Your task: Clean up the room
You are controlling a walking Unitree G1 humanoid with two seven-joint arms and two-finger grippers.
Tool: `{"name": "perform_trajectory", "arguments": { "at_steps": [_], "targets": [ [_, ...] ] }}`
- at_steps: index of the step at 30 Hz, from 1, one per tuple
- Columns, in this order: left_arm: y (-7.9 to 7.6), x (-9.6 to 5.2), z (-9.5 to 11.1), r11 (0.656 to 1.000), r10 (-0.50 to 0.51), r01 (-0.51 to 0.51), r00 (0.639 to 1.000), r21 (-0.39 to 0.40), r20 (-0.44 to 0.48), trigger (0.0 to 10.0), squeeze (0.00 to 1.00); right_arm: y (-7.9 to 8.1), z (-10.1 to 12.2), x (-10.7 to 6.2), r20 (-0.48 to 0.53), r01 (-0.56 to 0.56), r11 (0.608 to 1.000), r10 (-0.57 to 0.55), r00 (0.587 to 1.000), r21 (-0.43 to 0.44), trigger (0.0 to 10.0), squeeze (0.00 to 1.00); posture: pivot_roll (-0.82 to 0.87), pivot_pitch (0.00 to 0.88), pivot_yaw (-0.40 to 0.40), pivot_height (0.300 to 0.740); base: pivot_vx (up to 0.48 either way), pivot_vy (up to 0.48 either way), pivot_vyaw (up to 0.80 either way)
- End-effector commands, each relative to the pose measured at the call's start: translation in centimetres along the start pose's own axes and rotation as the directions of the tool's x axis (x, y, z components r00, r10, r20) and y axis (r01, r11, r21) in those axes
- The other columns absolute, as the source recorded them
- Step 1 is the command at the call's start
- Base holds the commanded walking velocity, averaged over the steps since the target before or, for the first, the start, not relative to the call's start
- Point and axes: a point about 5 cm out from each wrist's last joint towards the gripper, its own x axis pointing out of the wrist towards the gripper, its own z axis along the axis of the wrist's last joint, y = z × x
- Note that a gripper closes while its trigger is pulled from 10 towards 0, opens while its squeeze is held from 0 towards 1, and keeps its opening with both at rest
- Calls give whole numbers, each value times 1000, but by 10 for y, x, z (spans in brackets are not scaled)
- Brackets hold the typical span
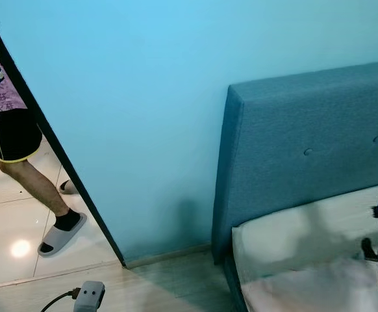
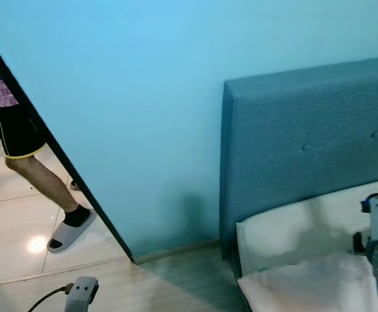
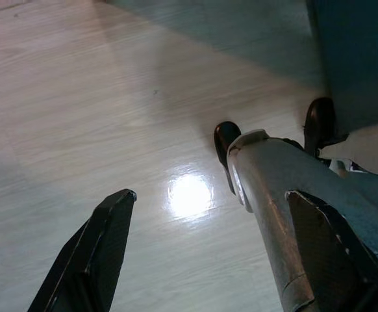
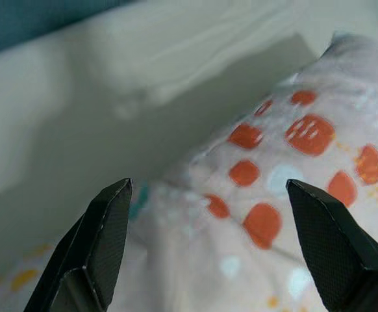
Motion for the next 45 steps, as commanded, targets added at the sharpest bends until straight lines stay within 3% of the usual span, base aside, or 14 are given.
{"name": "perform_trajectory", "arguments": {
  "at_steps": [1, 4, 7, 8, 12, 13, 15, 19, 23, 32, 45],
  "targets": [
    [0, -1, -8, 1000, 6, -7, 1000, -23, -25, 10000, 0, -1, 4, 0, 26, 15, 1000, -15, 1000, -16, 10000, 0, 32, 47, 40, 740, 0, 0, 0],
    [0, -1, -9, 1000, 9, -10, 1000, -23, -29, 10000, 0, 1, 9, 0, 55, 10, 1000, -10, 998, -1, 10000, 0, 23, 39, 38, 740, 0, 0, 0],
    [1, 0, -4, 999, 31, -31, 999, -31, -15, 10000, 0, 21, 7, 4, 111, -53, 994, 42, 993, 100, 10000, 0, 13, 29, 33, 740, 0, 0, -685],
    [3, 1, 4, 997, 56, -54, 998, -61, 22, 10000, 0, 39, -10, 5, 80, -89, 984, 77, 994, 152, 10000, 0, 12, 20, 30, 740, 0, 0, -775],
    [7, 1, 14, 992, 81, -74, 994, -104, 66, 10000, 0, 57, -29, 4, 31, -118, 970, 114, 993, 211, 10000, 0, 14, 19, 28, 740, 0, 0, -775],
    [11, 1, 25, 988, 107, -95, 989, -123, 99, 10000, 0, 78, -48, 0, -20, -150, 961, 159, 987, 233, 10000, 0, 25, 11, 21, 740, 0, 0, -775],
    [13, 1, 28, 987, 116, -103, 988, -120, 103, 10000, 0, 90, -60, -3, -57, -173, 957, 191, 980, 235, 10000, 0, 25, 11, 21, 740, 0, 0, -775],
    [15, 0, 28, 987, 125, -114, 988, -117, 94, 10000, 0, 96, -66, -5, -75, -181, 956, 203, 976, 229, 10000, 0, 27, 8, 22, 740, 0, 0, -775],
    [20, -2, 18, 978, 176, -172, 984, -114, 26, 10000, 0, 116, -89, -11, -134, -226, 954, 255, 958, 199, 10000, 0, 23, 3, 25, 740, -79, 0, -775],
    [18, -3, 5, 978, 188, -188, 982, -88, -8, 10000, 0, 133, -109, -20, -177, -263, 945, 297, 938, 195, 10000, 0, 30, 0, 13, 740, -177, 0, -775],
    [17, -2, 8, 981, 192, -191, 981, -42, 1, 10000, 0, 128, -101, -15, -145, -240, 952, 269, 952, 188, 10000, 0, 28, 0, 18, 740, 0, 0, -775]
  ]
}}
